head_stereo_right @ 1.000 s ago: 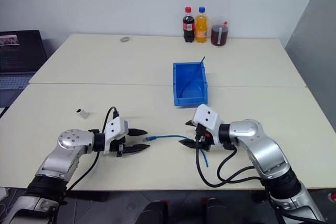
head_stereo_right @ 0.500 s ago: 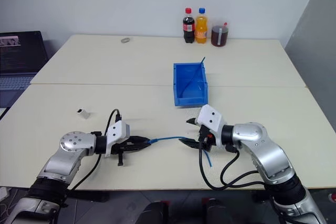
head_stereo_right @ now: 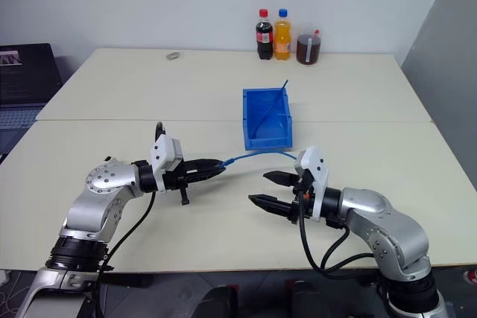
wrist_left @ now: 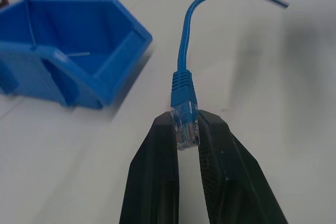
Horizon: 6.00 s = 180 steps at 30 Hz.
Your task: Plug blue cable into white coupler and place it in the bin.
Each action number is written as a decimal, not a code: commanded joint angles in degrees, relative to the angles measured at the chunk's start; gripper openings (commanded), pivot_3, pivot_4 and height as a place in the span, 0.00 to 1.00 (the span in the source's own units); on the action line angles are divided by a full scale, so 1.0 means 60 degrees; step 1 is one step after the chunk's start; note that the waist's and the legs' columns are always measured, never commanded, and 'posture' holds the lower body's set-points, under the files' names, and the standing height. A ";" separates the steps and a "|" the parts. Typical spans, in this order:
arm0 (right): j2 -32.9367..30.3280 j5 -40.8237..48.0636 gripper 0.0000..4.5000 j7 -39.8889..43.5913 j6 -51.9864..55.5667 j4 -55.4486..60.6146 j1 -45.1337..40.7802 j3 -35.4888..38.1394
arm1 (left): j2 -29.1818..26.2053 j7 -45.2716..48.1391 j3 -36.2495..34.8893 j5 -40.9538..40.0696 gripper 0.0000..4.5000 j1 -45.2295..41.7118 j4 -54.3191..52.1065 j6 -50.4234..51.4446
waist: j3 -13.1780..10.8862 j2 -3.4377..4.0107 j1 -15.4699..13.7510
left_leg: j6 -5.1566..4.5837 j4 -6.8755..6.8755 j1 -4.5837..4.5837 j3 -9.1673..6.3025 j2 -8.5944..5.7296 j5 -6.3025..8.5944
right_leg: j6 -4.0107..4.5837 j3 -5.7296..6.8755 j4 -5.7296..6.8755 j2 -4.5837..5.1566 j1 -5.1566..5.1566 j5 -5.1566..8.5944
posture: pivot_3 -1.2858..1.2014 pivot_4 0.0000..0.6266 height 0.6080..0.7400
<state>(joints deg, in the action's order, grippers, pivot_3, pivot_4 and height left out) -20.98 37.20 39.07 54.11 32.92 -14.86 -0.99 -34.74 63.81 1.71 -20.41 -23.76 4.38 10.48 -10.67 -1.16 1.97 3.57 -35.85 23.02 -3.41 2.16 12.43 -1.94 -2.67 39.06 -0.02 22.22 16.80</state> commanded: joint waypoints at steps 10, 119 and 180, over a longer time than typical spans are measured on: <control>0.1614 0.0404 0.75 -0.1399 -0.0437 -0.1301 -0.1249 0.0083 | 0.0009 0.0084 -0.0582 -0.2221 0.05 -0.0308 -0.1486 0.2733 | -0.0001 0.0001 -0.0004 | 0.0000 0.0001 0.0002 -0.0001 0.0010 0.0000 | 0.0001 0.0001 -0.0001 -0.0013 0.0003 0.0001 | 0.52 0.24 1.00; 0.0667 0.0569 0.02 -0.0654 -0.1153 -0.2397 -0.1816 -0.0282 | 0.4072 -1.5265 -0.5147 0.2232 1.00 -0.1692 0.1533 0.3025 | -0.0008 -0.0031 -0.0052 | 0.0012 -0.0013 0.0038 -0.0015 -0.0007 0.0003 | 0.0033 0.0018 -0.0013 0.0003 0.0013 -0.0034 | 0.52 0.24 1.00; -0.1137 -0.0949 0.02 -0.0376 -0.2288 -0.0709 -0.0002 -0.0959 | -0.1117 0.1492 0.2854 0.2090 0.22 -0.1333 0.1276 -0.0425 | -0.0010 -0.0027 -0.0013 | 0.0013 0.0011 0.0038 -0.0012 -0.0037 0.0005 | 0.0000 0.0011 -0.0020 0.0028 0.0022 0.0002 | 0.52 0.24 1.00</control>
<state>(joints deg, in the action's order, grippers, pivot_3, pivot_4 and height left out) -27.53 32.37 36.19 42.31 26.16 -14.60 -6.39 -40.68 68.37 16.88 -9.56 -30.44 10.87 11.28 -10.73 -1.32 1.89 3.64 -35.79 23.25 -3.48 1.94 12.46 -1.94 -2.62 38.94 0.15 22.34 16.81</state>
